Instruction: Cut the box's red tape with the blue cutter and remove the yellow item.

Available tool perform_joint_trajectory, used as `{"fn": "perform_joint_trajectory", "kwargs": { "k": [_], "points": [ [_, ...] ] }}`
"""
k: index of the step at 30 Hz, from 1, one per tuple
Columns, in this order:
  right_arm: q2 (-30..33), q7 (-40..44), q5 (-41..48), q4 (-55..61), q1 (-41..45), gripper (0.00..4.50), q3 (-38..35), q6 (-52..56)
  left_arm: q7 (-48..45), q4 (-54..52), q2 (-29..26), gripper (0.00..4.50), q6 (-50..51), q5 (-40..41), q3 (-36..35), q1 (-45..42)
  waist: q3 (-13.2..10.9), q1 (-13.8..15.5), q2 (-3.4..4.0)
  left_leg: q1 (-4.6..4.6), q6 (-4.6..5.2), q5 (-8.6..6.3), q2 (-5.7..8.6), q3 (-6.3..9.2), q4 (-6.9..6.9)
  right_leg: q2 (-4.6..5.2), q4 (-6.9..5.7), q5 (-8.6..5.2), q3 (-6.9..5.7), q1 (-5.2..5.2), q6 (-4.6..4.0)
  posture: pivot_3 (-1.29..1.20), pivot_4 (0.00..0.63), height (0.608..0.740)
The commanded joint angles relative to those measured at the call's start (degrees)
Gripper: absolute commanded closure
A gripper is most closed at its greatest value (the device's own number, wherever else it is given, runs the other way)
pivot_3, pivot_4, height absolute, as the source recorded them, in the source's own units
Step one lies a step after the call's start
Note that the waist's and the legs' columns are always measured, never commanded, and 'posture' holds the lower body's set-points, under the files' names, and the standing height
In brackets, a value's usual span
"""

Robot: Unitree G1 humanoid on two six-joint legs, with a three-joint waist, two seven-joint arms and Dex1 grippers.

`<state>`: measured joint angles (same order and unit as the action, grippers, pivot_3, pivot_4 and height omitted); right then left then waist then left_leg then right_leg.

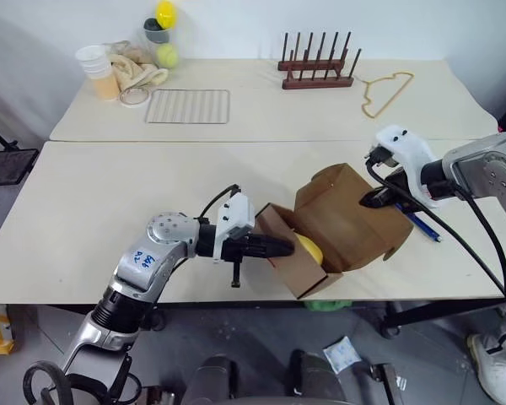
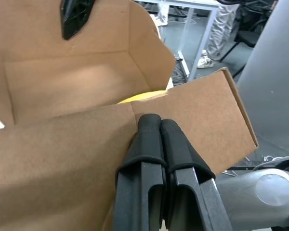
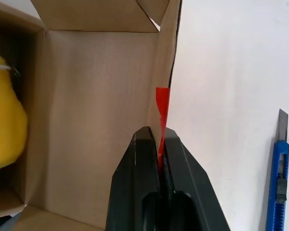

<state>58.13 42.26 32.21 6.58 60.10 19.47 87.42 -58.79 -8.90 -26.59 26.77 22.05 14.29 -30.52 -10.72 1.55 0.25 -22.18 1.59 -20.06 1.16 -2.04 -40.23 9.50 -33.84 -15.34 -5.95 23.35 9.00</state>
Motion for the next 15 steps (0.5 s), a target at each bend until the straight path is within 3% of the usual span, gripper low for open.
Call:
{"fn": "perform_joint_trajectory", "kwargs": {
  "k": [1, 15],
  "points": [
    [1.2, -1.4, -2.0, 0.4, -1.6, 4.47, -2.5, -0.8, 2.7, 1.5, -2.5, 4.50, 2.8, -3.1, 0.3, 3.1, 0.0, 0.0, 0.01, 0.00, 0.00, 0.00, 0.00, 0.00, -0.01, 0.00, 0.00, 0.00, 0.00, 0.00, 0.00, 0.00, 0.150, 0.740],
    [-4.0, -6.8, -4.3, 4.7, -8.6, 4.47, -7.9, -2.1, 9.1, 0.8, 0.0, 4.50, 5.7, -4.0, -2.3, 3.5, 0.0, -0.2, 0.02, -0.11, 0.00, 0.00, 0.00, -0.03, 0.09, 0.00, -0.01, 0.01, -0.04, 0.18, 0.01, 0.00, 0.150, 0.740]
  ]
}}
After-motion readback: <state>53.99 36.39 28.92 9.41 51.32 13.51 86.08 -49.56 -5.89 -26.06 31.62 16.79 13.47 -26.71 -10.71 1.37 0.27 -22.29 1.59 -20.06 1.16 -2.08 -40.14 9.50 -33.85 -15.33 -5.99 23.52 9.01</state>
